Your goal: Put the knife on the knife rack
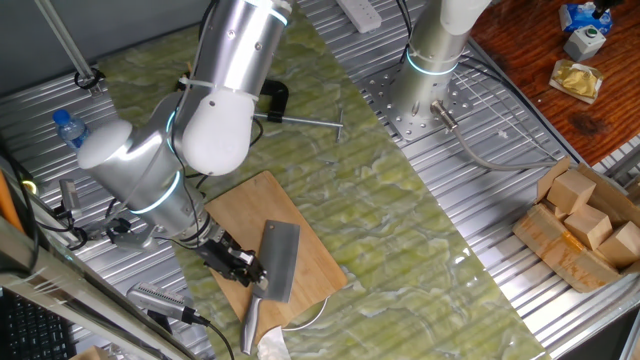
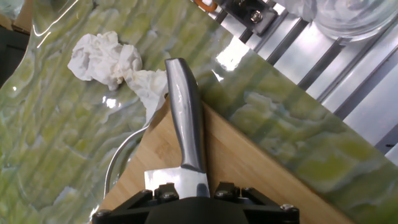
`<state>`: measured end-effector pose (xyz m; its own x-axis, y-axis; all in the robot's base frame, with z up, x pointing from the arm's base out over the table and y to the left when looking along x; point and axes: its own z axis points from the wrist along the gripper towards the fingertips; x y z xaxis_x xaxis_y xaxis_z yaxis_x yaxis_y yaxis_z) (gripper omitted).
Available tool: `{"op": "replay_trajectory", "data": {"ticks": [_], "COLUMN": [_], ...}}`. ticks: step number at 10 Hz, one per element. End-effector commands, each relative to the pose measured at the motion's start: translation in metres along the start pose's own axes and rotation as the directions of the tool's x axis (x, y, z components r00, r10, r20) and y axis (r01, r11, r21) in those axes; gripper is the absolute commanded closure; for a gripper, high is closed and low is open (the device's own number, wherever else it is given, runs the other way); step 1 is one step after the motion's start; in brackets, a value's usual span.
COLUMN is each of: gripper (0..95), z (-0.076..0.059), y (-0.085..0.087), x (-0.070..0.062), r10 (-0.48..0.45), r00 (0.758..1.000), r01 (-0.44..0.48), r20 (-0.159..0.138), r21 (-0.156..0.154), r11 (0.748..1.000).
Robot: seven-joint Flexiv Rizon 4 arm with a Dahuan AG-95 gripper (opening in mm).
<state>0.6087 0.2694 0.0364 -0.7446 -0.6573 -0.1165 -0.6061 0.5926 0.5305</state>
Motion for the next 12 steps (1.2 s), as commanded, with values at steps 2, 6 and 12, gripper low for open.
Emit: {"op": "replay_trajectory", "data": {"ticks": [2, 6, 12], "gripper": [57.0, 57.0, 57.0], "z": [0.0012, 0.0055, 0.0027], "y": [0.0020, 0.0047, 0.0098], "x": [-0.0001, 0.0026, 0.0011], "r10": [0.006, 0.012, 0.030], "r00": [1.000, 1.000, 0.999], "r01": [-0.006, -0.012, -0.030], "r20": [-0.009, -0.010, -0.014], "r21": [-0.002, -0.008, -0.007], "r11": [1.000, 1.000, 1.000]}}
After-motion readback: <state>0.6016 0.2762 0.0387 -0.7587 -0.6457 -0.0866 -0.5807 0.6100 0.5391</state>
